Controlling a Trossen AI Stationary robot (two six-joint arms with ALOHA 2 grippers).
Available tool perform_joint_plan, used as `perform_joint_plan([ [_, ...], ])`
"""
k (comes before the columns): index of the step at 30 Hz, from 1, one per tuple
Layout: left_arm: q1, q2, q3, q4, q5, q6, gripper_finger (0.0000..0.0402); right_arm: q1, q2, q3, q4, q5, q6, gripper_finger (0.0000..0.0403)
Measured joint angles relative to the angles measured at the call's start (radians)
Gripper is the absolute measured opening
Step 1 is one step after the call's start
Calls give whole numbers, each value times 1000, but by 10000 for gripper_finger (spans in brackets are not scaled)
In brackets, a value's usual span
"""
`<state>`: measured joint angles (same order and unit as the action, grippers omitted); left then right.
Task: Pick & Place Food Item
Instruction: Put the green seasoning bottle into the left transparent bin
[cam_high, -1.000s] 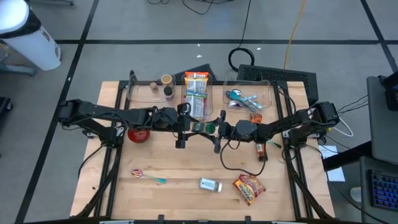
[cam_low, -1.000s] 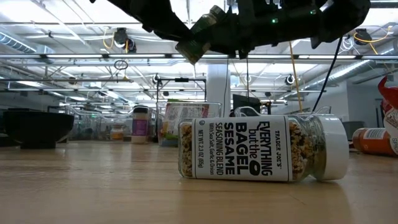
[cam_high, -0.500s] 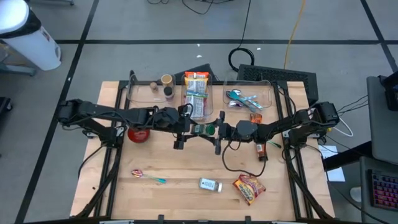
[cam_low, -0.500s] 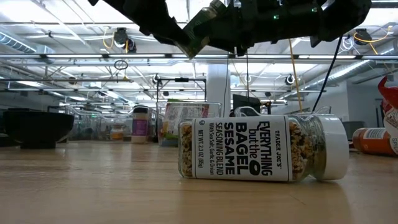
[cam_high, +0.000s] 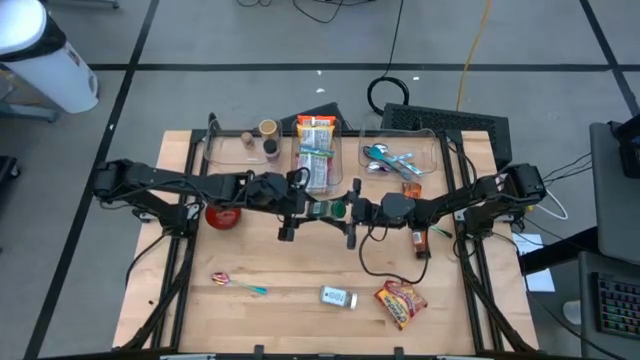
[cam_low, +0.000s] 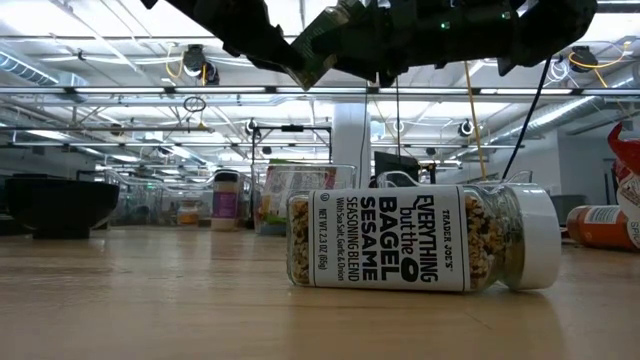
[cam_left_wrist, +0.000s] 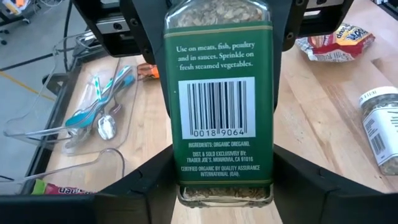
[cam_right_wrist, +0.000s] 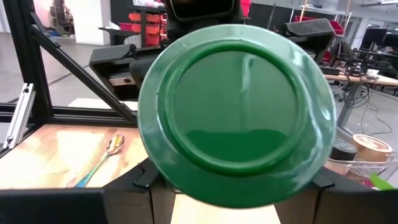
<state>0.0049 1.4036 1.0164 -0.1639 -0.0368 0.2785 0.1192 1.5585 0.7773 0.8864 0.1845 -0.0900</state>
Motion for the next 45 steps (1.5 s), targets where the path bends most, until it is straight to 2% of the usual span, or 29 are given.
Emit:
perform_joint_plan([
  [5, 1, 0, -1, 16, 23, 1, 204, 0, -1, -1, 3, 3, -5, 192],
  [11, 1, 1, -2, 62, 56, 15, 204, 2, -2, -1, 35, -15, 7, 251],
  [16, 0, 2, -2, 134, 112, -11, 204, 4, -3, 0, 61, -26, -1, 274],
  [32, -8, 4, -1, 300, 248, -30, 204, 94, -1, -2, 240, 3, -202, 241],
  [38, -9, 64, 0, 412, 285, -36, 204, 107, -2, -5, 277, 10, -224, 240],
  [45, -13, 162, 1, 519, 261, -40, 204, 107, 1, -38, 337, 14, -231, 226],
])
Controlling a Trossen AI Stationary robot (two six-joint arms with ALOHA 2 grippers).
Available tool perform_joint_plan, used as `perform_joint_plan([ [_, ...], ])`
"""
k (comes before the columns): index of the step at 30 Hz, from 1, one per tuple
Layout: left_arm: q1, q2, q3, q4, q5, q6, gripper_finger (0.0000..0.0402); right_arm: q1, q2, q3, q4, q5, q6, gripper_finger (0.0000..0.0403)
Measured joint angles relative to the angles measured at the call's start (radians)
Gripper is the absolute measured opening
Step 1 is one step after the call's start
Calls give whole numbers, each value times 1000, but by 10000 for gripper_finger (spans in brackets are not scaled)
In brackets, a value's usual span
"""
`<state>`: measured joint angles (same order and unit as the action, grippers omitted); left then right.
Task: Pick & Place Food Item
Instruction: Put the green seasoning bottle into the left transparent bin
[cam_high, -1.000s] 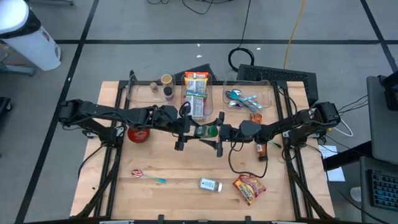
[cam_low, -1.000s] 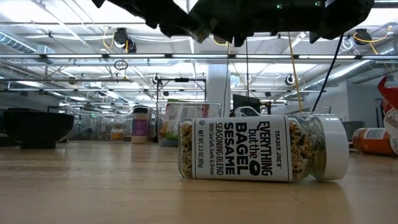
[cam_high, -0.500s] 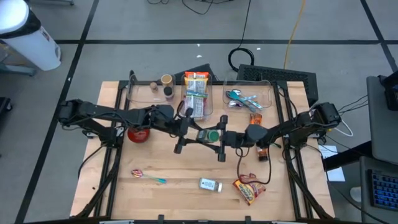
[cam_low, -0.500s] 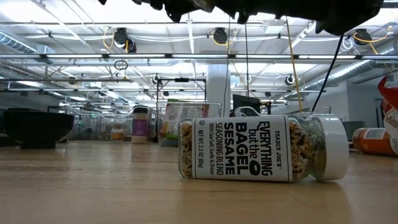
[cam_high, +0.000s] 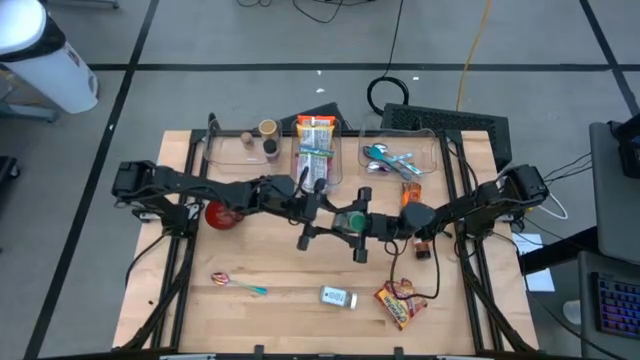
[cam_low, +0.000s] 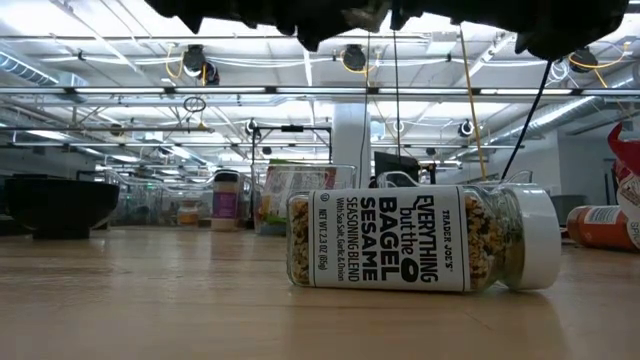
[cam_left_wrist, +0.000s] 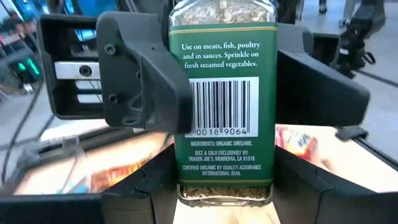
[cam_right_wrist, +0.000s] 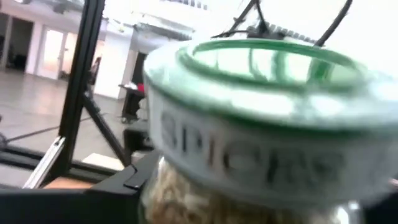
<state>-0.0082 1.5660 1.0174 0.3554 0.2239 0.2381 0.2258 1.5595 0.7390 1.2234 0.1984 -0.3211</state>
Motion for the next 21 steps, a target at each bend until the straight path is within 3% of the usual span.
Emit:
perform_joint_plan([
  [6, 1, 14, 0, 22, -40, 29, 204, -1, 0, -36, 65, 40, 1, 180],
  [10, 1, 12, 0, 41, -37, 29, 204, -1, -1, -39, 71, 37, 1, 179],
  [18, 0, 11, -1, 61, -43, 21, 204, 0, -1, -43, 71, 42, -12, 255],
  [21, 0, 9, -1, 68, -51, 22, 204, 1, -1, -43, 60, 90, -10, 268],
])
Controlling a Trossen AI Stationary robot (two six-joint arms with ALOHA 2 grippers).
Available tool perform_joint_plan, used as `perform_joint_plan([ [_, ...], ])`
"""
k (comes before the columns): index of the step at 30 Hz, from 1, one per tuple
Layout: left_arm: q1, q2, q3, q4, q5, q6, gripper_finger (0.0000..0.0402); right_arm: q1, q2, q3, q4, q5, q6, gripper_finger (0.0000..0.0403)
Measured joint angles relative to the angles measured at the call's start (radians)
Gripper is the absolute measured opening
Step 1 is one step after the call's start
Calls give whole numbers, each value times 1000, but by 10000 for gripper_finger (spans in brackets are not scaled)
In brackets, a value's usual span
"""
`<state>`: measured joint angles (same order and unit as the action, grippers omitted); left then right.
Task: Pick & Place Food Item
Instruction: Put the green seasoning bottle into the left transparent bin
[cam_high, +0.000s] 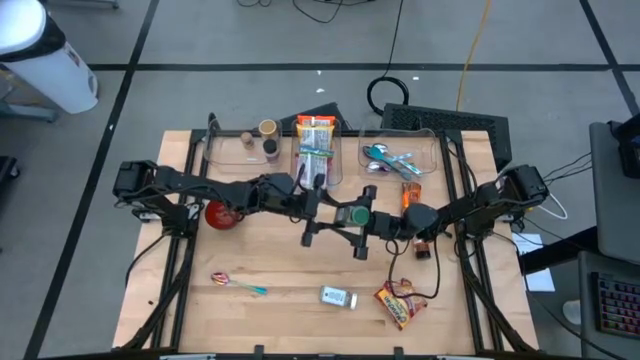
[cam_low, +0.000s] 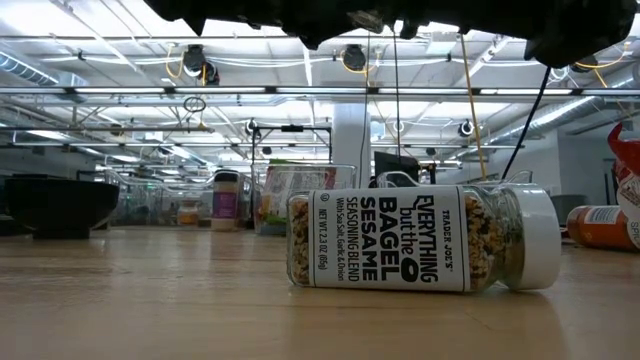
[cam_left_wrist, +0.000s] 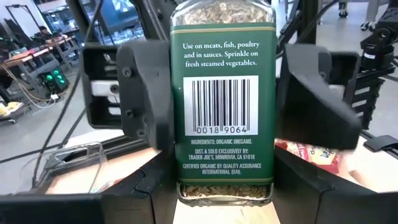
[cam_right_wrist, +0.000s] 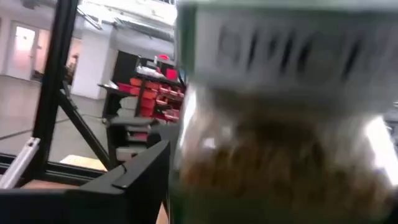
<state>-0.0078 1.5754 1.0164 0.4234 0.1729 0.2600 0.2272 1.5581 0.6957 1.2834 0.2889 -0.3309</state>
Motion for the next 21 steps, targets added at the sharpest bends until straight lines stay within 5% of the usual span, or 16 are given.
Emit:
perform_joint_plan([
  [21, -1, -13, 0, 9, -46, 46, 204, 30, 0, -124, 272, 27, -94, 230],
])
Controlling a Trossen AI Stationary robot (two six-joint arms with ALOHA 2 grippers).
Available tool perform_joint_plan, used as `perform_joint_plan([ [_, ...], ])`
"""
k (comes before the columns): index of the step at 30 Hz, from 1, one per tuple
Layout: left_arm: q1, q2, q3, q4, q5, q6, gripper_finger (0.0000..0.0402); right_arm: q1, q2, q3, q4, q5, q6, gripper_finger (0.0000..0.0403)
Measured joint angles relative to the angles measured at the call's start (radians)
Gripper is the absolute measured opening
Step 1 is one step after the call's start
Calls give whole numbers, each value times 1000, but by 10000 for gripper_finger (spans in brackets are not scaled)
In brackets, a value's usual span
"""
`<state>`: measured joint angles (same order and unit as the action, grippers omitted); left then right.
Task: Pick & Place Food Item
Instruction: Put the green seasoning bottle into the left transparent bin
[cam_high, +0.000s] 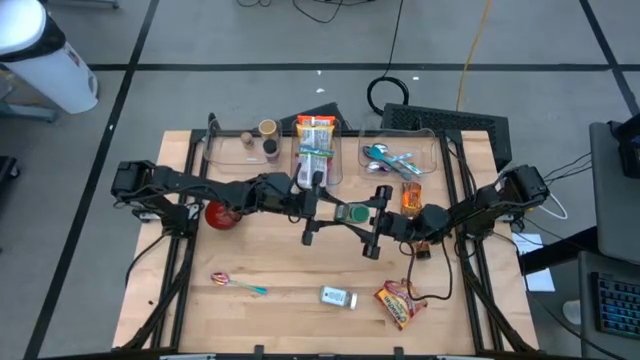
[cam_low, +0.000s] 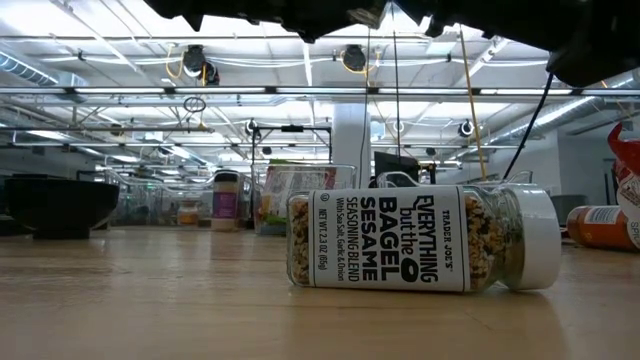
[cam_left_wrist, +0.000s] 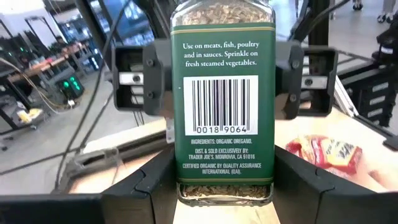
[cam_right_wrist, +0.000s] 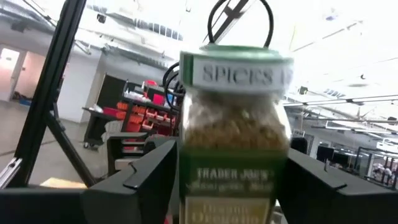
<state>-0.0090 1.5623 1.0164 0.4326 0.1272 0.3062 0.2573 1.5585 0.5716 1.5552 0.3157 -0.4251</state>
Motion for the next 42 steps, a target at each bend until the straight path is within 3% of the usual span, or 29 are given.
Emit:
perform_joint_plan([
  [24, 1, -21, -1, 8, 6, 6, 205, -9, -1, -2, -5, -3, 42, 190],
  [31, 3, -23, 1, 0, -20, 47, 301, -9, 2, -2, -49, 69, 52, 190],
  [36, 3, -36, 42, -136, -82, 55, 334, -33, 1, -1, -82, 77, 96, 190],
  [42, -7, -32, 219, -494, -56, 51, 338, -63, 1, 0, -129, 69, 155, 190],
])
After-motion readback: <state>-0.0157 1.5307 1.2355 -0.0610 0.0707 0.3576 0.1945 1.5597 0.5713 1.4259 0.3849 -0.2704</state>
